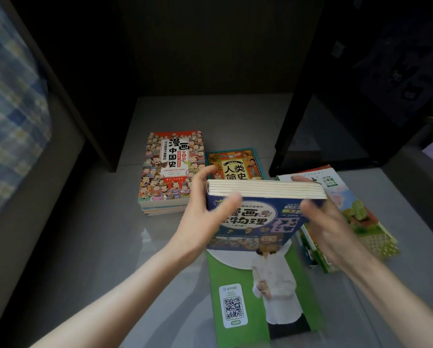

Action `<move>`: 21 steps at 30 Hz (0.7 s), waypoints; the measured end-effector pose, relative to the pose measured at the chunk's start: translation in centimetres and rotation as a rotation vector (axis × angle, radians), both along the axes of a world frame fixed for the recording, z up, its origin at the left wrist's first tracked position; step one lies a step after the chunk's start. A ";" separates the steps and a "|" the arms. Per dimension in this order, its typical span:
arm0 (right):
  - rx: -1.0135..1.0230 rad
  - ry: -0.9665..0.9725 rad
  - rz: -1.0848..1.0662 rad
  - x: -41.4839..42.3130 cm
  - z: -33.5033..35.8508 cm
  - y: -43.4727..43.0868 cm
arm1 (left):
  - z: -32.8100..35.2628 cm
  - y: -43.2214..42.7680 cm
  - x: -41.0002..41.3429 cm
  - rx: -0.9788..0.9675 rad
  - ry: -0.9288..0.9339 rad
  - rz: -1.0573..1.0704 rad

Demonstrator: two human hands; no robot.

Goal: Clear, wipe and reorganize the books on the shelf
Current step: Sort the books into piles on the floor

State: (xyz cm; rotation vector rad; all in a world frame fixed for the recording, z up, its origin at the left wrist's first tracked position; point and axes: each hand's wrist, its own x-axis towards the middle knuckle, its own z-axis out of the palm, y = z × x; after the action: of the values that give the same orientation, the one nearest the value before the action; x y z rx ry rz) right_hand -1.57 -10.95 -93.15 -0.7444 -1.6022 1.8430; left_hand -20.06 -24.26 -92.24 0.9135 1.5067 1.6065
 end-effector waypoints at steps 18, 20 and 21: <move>0.149 -0.272 0.021 -12.9 -2.4 -0.6 | 0.4 0.1 -10.6 -0.363 0.530 0.565; 0.192 -0.385 0.009 -18.1 -2.9 0.7 | -0.4 1.7 -14.6 -0.508 0.568 0.603; 0.208 -0.427 0.005 -20.5 -3.3 1.3 | -1.1 2.3 -16.5 -0.586 0.584 0.592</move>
State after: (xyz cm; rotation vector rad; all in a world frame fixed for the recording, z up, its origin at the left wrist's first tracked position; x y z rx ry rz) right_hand -22.05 -9.66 -96.49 -1.0897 -2.0243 1.5566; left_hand -36.52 -21.92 -93.33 0.6448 2.6681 1.1572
